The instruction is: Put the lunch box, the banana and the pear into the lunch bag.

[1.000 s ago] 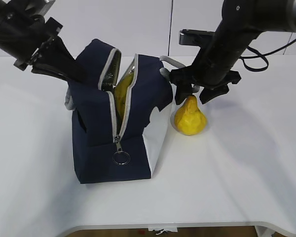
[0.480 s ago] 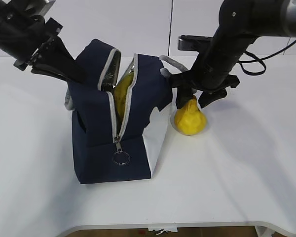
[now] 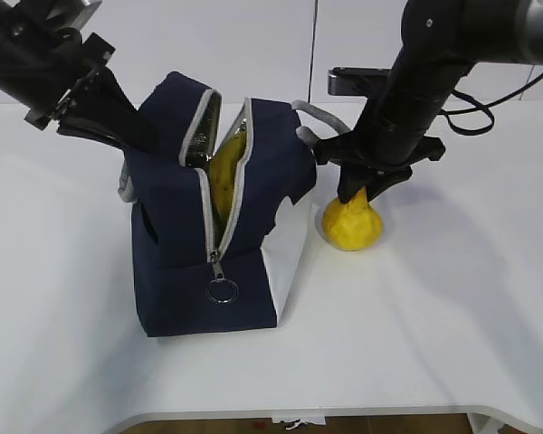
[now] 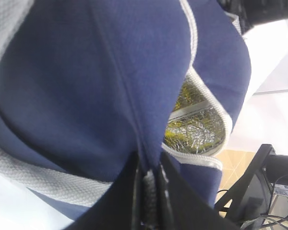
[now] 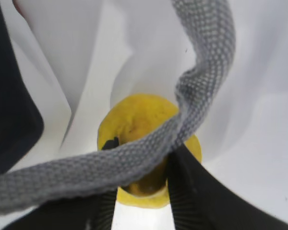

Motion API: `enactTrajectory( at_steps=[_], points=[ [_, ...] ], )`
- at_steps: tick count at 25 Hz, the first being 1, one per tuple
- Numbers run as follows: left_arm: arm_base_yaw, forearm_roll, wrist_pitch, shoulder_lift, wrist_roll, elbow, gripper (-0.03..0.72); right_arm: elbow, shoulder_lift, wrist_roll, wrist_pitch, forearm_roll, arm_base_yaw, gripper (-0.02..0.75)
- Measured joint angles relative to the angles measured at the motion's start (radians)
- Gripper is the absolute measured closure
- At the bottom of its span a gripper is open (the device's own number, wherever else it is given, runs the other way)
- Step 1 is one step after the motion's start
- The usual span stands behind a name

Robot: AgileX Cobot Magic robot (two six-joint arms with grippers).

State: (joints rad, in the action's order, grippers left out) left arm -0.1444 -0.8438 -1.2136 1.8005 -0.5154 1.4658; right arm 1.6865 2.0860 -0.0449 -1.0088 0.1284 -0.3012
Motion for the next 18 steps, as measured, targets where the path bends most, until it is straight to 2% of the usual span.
enactTrajectory(
  at_steps=[8, 18],
  points=[
    [0.000, 0.000, 0.000, 0.000, 0.000, 0.000, 0.676, 0.006, -0.013, 0.012, -0.165, -0.052, -0.001, 0.498],
    [0.000, 0.001, 0.000, 0.000, 0.000, 0.000, 0.676, -0.003, -0.084, 0.016, -0.209, -0.100, -0.001, 0.500]
  ],
)
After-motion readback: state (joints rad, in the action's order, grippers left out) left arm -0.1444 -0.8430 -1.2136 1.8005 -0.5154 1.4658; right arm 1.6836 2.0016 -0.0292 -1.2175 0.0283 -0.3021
